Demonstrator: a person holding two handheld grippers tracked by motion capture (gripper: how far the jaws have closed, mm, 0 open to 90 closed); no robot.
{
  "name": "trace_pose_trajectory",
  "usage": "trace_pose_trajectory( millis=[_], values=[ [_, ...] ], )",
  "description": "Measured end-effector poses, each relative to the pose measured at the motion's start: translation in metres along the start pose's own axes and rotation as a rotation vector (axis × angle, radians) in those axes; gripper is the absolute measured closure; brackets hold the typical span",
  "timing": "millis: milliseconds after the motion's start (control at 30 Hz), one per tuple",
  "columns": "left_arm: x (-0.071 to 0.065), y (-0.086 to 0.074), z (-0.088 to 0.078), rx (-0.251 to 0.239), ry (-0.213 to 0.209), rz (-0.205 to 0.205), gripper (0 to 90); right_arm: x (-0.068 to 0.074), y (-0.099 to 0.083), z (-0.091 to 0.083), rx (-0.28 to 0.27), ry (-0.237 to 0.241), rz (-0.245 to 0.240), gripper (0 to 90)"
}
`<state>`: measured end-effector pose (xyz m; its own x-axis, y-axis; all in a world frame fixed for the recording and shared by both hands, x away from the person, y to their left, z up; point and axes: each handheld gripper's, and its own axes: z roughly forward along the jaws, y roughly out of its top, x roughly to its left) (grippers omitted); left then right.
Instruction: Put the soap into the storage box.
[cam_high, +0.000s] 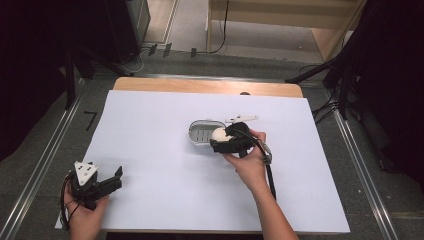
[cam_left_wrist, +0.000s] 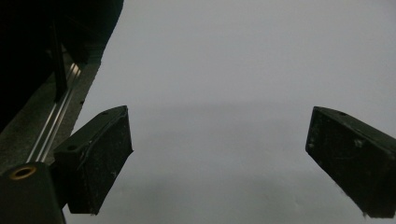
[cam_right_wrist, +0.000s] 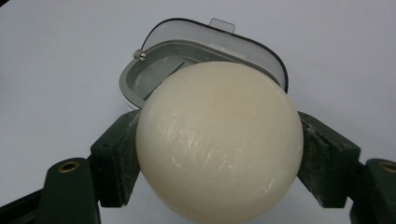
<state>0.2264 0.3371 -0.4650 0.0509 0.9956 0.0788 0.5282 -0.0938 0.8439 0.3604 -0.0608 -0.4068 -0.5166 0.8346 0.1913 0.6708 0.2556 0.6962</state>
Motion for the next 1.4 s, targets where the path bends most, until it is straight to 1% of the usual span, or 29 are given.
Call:
trace_pose_trajectory(
  millis=[233, 400, 600, 867, 900, 1167, 1233, 1400],
  values=[
    [0.0, 0.0, 0.0, 0.001, 0.0, -0.001, 7.7, 0.005, 0.007, 0.005, 0.0, 0.003, -0.009, 25.2],
    [0.0, 0.0, 0.0, 0.001, -0.001, -0.002, 7.7, 0.005, 0.01, 0.008, 0.0, 0.006, -0.004, 25.2],
    [0.0, 0.0, 0.0, -0.001, 0.001, -0.001, 7.7, 0.005, 0.017, 0.012, 0.001, 0.013, 0.017, 25.2],
    [0.0, 0.0, 0.0, -0.001, 0.0, -0.001, 7.7, 0.008, 0.024, 0.02, 0.011, 0.014, 0.012, 25.2],
    [0.0, 0.0, 0.0, -0.001, -0.001, -0.003, 7.7, 0.009, 0.025, 0.024, 0.015, 0.013, 0.018, 25.2],
    [0.0, 0.0, 0.0, -0.003, -0.002, -0.004, 7.7, 0.009, 0.029, 0.034, 0.034, 0.006, 0.026, 25.2],
    [0.0, 0.0, 0.0, -0.003, -0.002, -0.004, 7.7, 0.009, 0.03, 0.039, 0.044, 0.0, 0.026, 25.2],
    [0.0, 0.0, 0.0, -0.002, -0.002, -0.004, 7.7, 0.008, 0.03, 0.044, 0.059, -0.002, 0.035, 25.2]
  ],
)
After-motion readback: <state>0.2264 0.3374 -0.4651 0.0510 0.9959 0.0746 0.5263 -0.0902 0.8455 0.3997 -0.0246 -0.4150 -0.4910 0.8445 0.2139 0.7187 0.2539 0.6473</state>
